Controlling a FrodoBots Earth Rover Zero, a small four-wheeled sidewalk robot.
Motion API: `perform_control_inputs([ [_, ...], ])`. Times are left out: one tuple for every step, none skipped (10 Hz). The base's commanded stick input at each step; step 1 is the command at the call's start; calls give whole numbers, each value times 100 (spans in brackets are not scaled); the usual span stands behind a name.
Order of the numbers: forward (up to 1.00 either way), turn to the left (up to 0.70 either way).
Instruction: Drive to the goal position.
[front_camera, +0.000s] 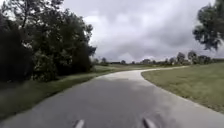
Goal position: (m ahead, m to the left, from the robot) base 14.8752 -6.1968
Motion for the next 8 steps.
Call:
perform_control_inputs([
  [70, 0],
  [70, 0],
  [70, 0],
  [70, 0],
  [70, -17],
  [70, -34],
  [70, -3],
  [70, 0],
])
